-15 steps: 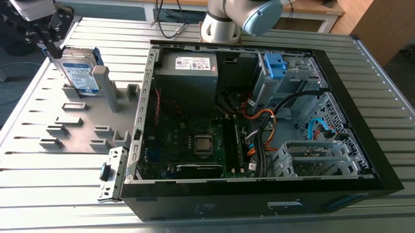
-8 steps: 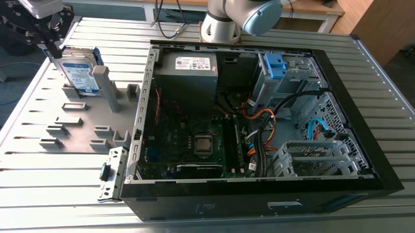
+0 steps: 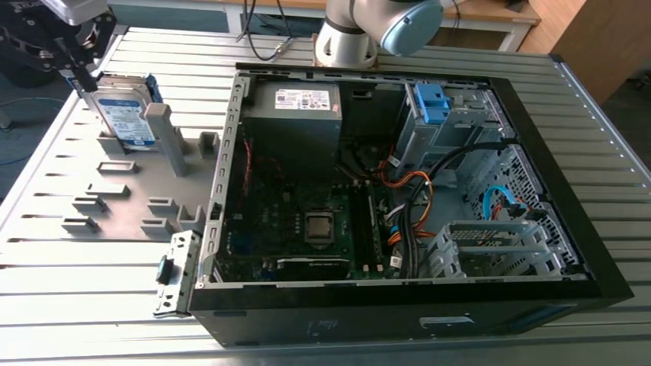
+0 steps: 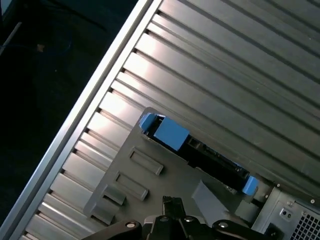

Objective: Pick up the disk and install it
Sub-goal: 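Pick up the disk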

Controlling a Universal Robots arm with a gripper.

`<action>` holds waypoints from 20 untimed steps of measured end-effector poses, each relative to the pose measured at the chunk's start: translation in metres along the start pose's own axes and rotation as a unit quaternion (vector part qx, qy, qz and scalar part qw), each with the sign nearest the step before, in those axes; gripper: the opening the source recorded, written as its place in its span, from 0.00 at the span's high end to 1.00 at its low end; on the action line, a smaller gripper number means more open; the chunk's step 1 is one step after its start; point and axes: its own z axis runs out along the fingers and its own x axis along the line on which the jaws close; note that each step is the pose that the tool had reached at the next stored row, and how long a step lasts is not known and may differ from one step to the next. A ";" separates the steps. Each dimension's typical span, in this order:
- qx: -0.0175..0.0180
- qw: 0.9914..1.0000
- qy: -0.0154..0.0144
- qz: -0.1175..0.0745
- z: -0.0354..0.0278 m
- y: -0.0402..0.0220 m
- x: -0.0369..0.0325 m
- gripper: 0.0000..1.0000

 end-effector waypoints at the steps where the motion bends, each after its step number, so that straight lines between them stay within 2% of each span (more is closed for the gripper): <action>1: 0.000 1.000 0.000 -0.009 0.0000 0.0000 0.0000 0.89; 3: -0.001 1.000 0.001 -0.028 0.0000 0.0000 0.0000 0.89; 6: -0.001 0.999 0.001 -0.055 0.0000 0.0000 0.0000 0.89; 8: -0.002 0.997 0.002 -0.073 0.0000 0.0000 0.0000 0.89; 11: -0.002 0.995 0.002 -0.100 0.0001 0.0000 0.0000 0.89; 14: -0.003 0.992 0.003 -0.127 0.0001 0.0000 0.0000 0.89; 17: -0.004 0.988 0.004 -0.154 0.0002 0.0000 0.0000 0.89; 20: -0.004 0.984 0.004 -0.180 0.0002 0.0000 0.0000 0.89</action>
